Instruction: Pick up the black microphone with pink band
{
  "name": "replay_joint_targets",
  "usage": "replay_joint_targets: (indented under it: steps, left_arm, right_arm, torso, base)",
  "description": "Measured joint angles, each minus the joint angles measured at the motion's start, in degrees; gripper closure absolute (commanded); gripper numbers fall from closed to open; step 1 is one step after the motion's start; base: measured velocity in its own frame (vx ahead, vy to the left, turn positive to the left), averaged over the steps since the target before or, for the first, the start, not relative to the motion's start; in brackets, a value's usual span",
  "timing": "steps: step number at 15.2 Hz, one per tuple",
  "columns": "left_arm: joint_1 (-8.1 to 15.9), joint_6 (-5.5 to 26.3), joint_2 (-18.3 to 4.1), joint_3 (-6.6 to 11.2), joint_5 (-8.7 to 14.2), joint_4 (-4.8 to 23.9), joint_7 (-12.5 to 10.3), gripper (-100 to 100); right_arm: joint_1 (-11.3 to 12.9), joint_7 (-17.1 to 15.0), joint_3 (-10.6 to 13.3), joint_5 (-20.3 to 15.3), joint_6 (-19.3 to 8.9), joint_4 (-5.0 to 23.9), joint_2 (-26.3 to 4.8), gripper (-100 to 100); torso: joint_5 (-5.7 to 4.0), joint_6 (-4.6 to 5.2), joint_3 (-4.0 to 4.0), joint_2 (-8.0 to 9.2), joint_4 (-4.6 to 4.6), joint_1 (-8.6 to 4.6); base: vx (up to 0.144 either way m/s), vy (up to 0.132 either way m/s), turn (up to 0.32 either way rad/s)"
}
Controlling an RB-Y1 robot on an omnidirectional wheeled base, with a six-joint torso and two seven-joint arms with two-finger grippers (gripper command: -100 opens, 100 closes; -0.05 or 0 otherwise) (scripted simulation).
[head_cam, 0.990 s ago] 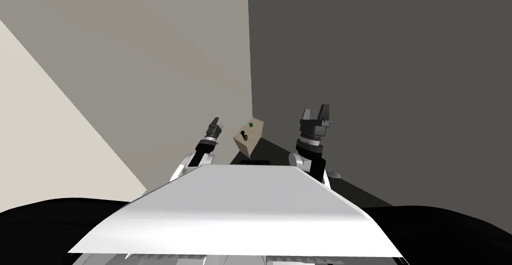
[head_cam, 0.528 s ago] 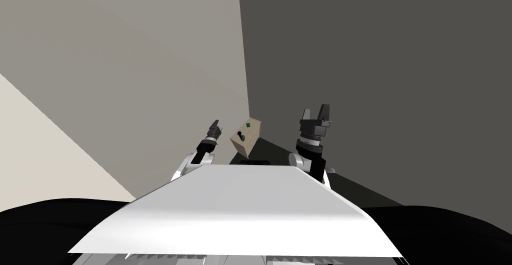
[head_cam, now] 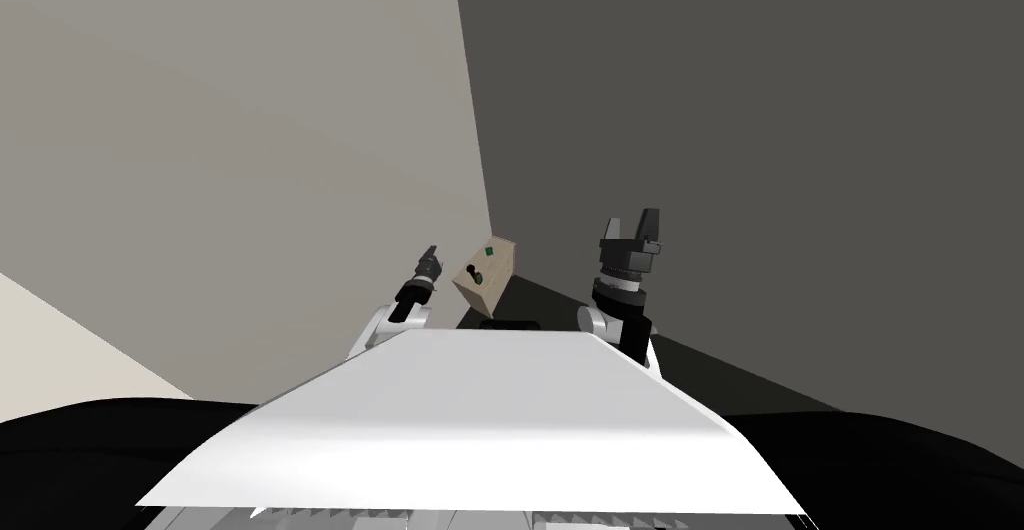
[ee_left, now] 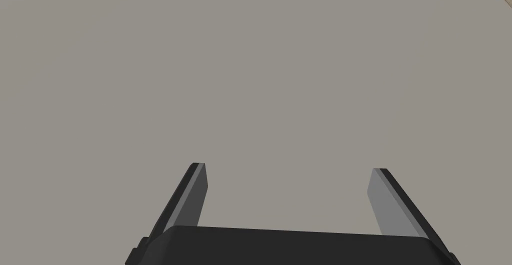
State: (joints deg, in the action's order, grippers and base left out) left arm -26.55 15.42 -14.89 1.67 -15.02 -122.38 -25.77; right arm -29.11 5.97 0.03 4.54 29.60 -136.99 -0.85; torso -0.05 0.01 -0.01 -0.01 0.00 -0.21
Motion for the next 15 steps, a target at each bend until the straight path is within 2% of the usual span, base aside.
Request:
replay_joint_targets:
  steps: [7, 15]
  left_arm:
    - [0.39, 7.29, 0.21, 0.54, -0.9, 1.37, -3.81, -100]
    - [1.5, 15.76, 1.52, 1.07, -2.57, 4.03, -8.52, -100]
  right_arm:
    - [0.0, 0.0, 0.0, 0.0, 0.0, 0.0, 0.0, 0]
    - [0.0, 0.0, -0.01, 0.0, 0.0, 0.0, 0.0, 0]
  torso:
    - [0.01, -0.02, 0.0, 0.01, 0.0, 0.08]
    - [0.02, -0.03, 0.01, 0.02, 0.0, 0.14]
  base:
    - [0.013, -0.035, -0.1]
    - [0.014, -0.026, -0.089]
